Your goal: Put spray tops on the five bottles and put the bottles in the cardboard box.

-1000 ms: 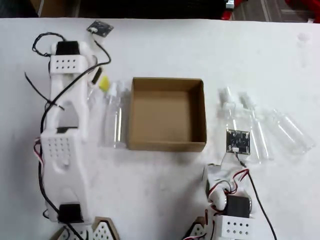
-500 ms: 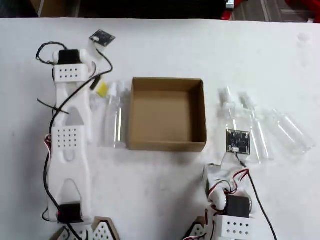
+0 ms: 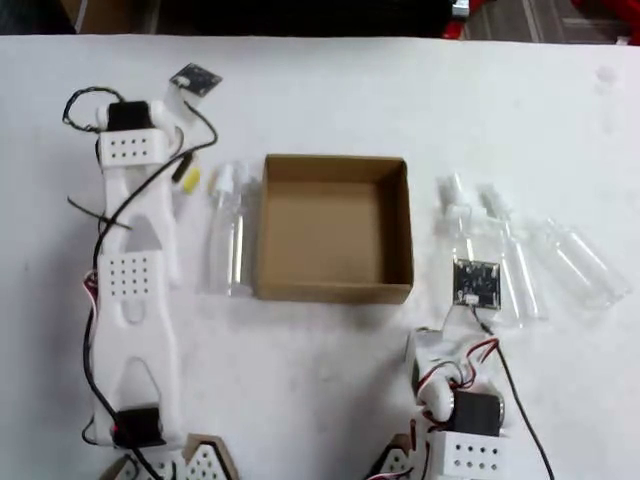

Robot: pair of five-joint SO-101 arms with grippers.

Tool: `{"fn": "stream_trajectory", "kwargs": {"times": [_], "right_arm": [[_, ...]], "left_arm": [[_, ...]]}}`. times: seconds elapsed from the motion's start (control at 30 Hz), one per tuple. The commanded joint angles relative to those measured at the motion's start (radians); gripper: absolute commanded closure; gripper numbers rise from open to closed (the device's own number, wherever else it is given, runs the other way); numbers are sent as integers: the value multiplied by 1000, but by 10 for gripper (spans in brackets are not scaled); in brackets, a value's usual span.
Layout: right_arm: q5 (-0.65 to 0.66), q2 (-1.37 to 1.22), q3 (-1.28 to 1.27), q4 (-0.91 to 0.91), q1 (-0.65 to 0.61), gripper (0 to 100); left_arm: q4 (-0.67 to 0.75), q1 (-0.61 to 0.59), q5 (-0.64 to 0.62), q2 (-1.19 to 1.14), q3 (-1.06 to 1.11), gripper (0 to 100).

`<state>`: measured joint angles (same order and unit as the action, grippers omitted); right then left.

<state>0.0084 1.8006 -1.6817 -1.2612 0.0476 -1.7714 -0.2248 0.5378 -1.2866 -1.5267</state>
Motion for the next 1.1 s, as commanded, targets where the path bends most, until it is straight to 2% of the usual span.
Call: {"fn": "stream_trajectory", "kwargs": {"times": [0.0,0.1,0.23,0.3,0.6,0.77,0.83,1.07], "right_arm": [[12,2,-8,-7,-5,980],[12,2,-8,-7,-4,981],[12,2,-8,-7,-4,981],[12,2,-8,-7,-4,981],[12,2,-8,-7,-1,981],[12,2,-8,-7,-1,981],[12,2,-8,-7,-1,981],[12,2,-8,-7,-1,981]], "left_arm": [[-11,24,15,15,35,855],[-11,25,11,21,48,861],[-14,27,8,61,49,967],[-15,30,-3,113,57,975],[-18,99,-256,437,58,969],[-20,177,-509,642,63,976],[-20,194,-577,725,104,980],[-17,300,-592,1079,520,980]]}}
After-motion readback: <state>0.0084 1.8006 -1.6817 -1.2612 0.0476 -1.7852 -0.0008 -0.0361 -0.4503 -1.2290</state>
